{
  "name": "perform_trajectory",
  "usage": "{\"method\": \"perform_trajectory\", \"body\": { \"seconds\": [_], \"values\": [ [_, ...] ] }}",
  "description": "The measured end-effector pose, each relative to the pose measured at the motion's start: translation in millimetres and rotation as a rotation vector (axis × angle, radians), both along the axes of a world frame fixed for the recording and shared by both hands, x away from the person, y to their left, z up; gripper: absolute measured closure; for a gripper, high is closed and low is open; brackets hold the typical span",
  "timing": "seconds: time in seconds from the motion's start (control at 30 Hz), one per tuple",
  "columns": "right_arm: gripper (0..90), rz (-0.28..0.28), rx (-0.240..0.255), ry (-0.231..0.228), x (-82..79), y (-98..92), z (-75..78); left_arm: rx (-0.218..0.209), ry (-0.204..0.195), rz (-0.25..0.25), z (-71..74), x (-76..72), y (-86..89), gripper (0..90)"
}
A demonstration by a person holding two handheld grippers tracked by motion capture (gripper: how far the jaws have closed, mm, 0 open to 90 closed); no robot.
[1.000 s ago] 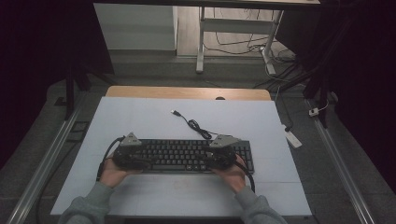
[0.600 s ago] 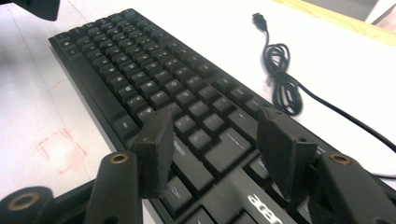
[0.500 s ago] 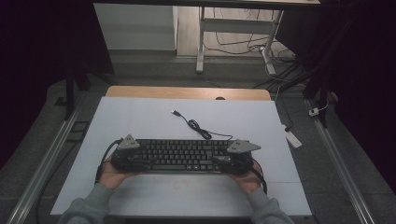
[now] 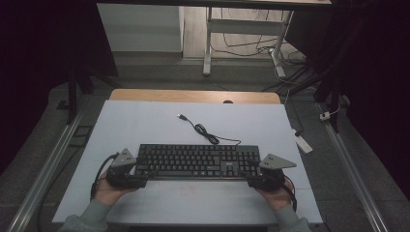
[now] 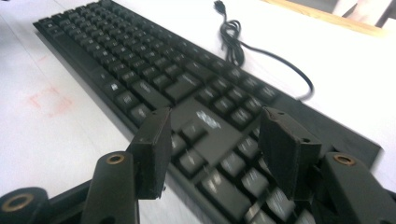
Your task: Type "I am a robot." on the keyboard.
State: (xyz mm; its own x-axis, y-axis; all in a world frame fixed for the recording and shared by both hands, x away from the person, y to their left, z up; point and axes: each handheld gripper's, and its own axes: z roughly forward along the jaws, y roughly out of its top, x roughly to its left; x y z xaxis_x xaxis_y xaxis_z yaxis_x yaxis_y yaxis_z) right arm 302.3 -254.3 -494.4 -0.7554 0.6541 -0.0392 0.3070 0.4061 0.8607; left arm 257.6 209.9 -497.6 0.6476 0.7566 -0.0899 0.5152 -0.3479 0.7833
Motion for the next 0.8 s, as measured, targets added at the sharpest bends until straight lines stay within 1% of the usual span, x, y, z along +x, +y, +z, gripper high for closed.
{"method": "perform_trajectory", "body": {
  "seconds": [0.1,0.2,0.3,0.43,0.7,0.73,0.8],
  "values": [
    [44.3,-0.012,-0.017,-0.009,-5.1,-11.6,-2.4,0.000,-0.004,0.004,-2.3,-5.9,4.8,28.9],
    [44.3,-0.027,-0.006,-0.003,-8.0,-21.5,-5.0,-0.003,-0.007,0.012,-4.2,-9.2,9.2,28.9],
    [44.3,-0.032,-0.002,0.002,-8.4,-26.9,-6.9,-0.011,-0.002,0.017,-5.6,-9.6,11.8,28.8],
    [44.4,-0.032,0.004,0.003,-7.0,-28.1,-7.5,-0.009,-0.003,0.015,-6.0,-9.6,11.2,28.6],
    [44.4,-0.022,-0.009,-0.002,-7.2,-28.5,-7.3,-0.002,-0.003,0.007,-6.2,-8.6,9.6,28.5],
    [44.4,-0.022,0.005,-0.003,-7.2,-28.2,-7.8,-0.002,-0.004,0.007,-6.2,-8.5,9.6,28.5],
    [44.4,-0.019,-0.005,-0.003,-7.4,-28.2,-7.3,-0.001,-0.005,0.008,-6.0,-8.4,9.8,28.3]
  ]
}}
